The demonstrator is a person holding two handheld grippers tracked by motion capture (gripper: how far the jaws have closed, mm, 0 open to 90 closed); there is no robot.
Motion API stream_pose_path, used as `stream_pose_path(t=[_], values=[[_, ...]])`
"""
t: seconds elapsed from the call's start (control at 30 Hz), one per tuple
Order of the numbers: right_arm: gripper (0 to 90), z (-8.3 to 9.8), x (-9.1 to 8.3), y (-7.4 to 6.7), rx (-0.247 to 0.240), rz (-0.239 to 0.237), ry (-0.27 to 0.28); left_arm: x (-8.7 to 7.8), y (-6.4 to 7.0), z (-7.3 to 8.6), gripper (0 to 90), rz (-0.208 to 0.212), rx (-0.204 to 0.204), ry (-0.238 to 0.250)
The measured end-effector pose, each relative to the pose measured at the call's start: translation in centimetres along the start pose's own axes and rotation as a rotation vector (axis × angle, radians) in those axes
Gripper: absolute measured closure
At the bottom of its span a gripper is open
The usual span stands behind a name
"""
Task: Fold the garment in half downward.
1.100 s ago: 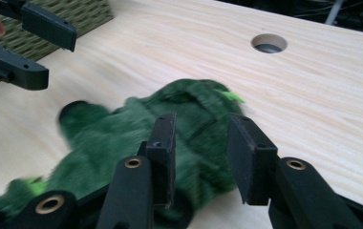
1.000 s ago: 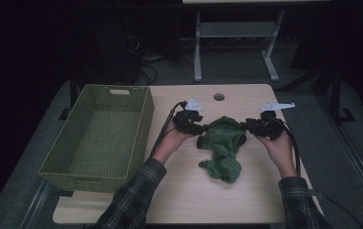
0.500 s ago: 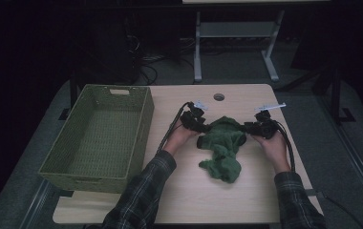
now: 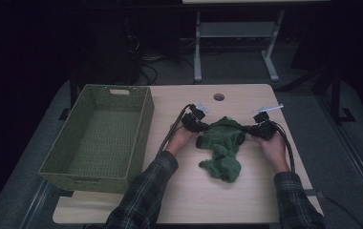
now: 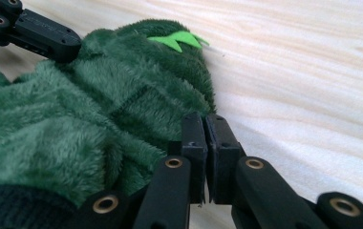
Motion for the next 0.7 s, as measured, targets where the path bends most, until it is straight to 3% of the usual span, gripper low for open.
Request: stream_pose_path(t=[0.27,0.53,0.7], values=[[87.6,-0.3,-0.8,0.0,-0.003,0.004,0.04,-1.3,-0.2,-0.7,90.0,0.02,-0.061,0.06],[87.8,-1.0,-2.5,-0.5,-0.024,-0.01,0.126,-4.3,0.3,-1.9,90.0,0.027,-0.035,0.153],[87.7,-1.2,-4.2,-0.9,-0.024,-0.041,0.188,-6.7,1.7,-1.8,90.0,0.043,-0.015,0.237]])
Point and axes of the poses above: each handheld gripper's, and its own axes: x roughly forward along the jaws, z roughly out of its underside, y roughly to its right, the point moved 2 cm from there along x, roughly forward along the jaws, and after that the axes turned 11 degrees about -x, right-handed, at the moved point
